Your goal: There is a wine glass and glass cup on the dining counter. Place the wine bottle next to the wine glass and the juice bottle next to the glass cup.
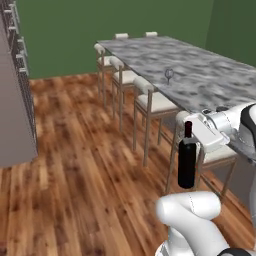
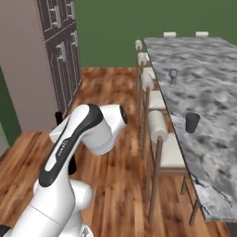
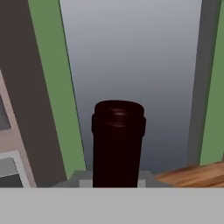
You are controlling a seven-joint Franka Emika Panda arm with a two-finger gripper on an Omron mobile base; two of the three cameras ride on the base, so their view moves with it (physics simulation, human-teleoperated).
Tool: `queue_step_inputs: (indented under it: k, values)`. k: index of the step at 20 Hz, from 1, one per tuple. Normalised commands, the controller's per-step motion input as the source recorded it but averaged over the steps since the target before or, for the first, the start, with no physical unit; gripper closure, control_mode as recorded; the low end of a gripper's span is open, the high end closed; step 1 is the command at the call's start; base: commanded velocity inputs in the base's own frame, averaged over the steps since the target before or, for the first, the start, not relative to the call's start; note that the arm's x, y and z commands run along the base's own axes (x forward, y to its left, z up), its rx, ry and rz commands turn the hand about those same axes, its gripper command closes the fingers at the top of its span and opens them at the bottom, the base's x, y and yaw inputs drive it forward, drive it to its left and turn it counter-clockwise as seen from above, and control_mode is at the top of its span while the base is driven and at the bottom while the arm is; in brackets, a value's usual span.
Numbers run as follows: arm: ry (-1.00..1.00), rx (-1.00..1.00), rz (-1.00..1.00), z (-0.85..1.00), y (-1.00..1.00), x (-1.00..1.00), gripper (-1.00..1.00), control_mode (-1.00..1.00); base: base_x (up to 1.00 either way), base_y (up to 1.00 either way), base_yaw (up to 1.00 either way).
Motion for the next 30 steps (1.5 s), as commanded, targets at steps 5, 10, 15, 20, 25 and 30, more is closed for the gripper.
queue_step_inputs:
  k: [5,10,15,20,25,30]
  values:
    - [0.0,0.0,0.0,0.0,0.0,0.0,1.0,1.0,0.64,0.58,-0.2]
    - [0.0,0.0,0.0,0.0,0.0,0.0,1.0,1.0,0.67,0.55,-0.21]
    - [0.0,0.0,0.0,0.0,0.0,0.0,1.0,1.0,0.69,0.54,-0.2]
    - [0.0,0.0,0.0,0.0,0.0,0.0,1.0,1.0,0.69,0.54,-0.2]
    - [0.0,0.0,0.0,0.0,0.0,0.0,1.0,1.0,0.71,0.49,-0.26]
    - [0.0,0.0,0.0,0.0,0.0,0.0,1.0,1.0,0.76,0.37,-0.37]
